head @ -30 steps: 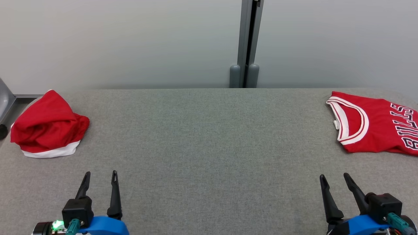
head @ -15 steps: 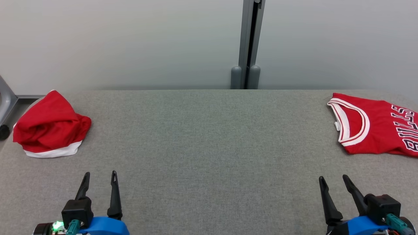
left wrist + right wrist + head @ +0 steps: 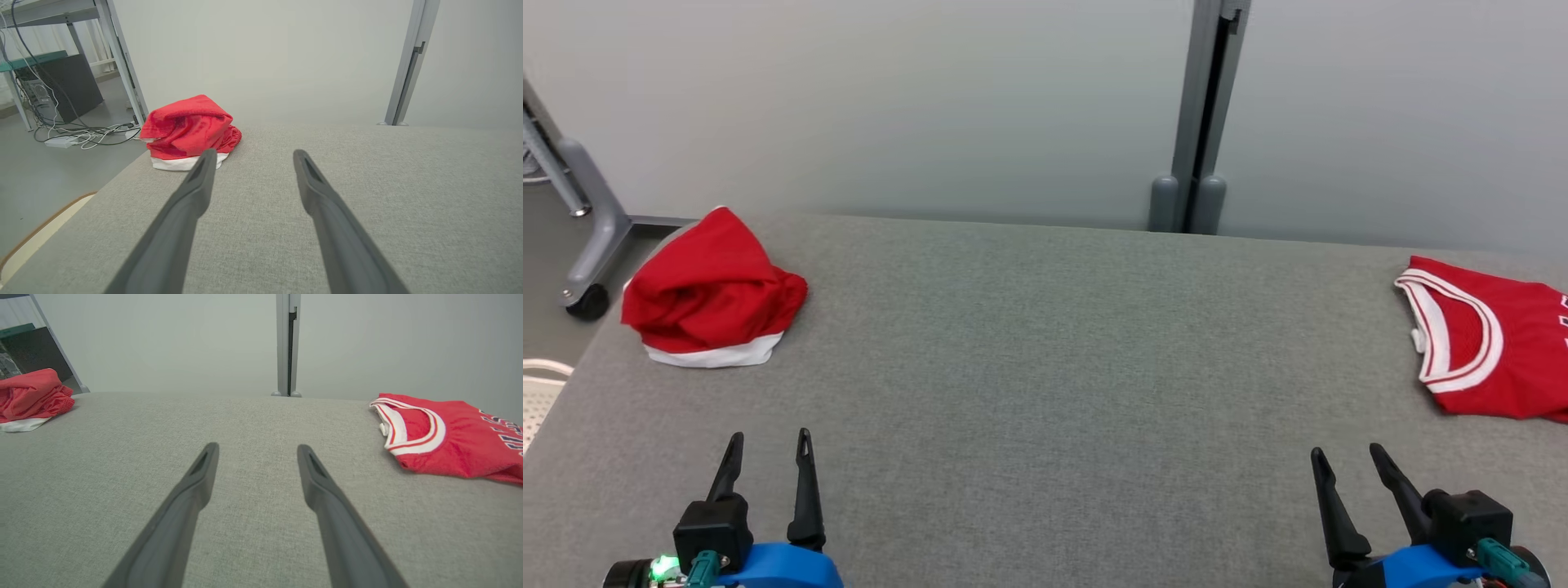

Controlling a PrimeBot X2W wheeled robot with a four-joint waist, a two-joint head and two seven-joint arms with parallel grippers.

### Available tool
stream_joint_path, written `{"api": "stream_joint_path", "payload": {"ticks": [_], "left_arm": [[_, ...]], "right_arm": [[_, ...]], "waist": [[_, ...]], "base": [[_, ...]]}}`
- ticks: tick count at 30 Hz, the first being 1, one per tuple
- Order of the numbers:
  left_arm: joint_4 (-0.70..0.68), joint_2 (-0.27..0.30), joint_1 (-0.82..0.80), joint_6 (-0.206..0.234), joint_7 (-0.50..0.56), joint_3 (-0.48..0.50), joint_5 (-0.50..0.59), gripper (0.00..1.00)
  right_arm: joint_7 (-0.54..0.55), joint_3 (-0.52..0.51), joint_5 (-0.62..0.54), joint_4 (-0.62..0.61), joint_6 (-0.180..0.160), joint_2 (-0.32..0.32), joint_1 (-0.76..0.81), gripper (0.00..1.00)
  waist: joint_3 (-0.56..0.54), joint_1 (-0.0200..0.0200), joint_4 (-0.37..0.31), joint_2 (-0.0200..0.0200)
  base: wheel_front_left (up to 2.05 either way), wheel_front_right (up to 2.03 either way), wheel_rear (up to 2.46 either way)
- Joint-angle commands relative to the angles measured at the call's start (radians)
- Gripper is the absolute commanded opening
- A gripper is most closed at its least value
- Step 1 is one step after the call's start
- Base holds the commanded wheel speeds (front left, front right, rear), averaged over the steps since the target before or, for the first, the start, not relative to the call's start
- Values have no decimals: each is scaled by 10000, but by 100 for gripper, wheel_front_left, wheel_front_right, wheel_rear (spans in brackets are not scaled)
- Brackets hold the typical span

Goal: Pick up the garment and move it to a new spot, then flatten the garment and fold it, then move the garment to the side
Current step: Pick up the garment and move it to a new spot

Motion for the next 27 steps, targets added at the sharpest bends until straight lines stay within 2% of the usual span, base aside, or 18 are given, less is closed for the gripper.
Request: {"api": "stream_joint_path", "payload": {"ticks": [1,17,27], "left_arm": [[2,36,-28,42,-38,35,-9,100],[-319,231,210,394,-112,244,-233,100],[-624,298,373,564,-87,353,-386,100]], "right_arm": [[-33,9,78,32,7,-5,-46,100],[-95,138,75,159,7,-10,-152,100],[-95,117,22,163,5,-10,-216,100]], "waist": [[72,0,184,-1],[135,0,2419,-1],[341,0,3249,-1]], "base": [[0,0,0],[0,0,0],[0,0,0]]}}
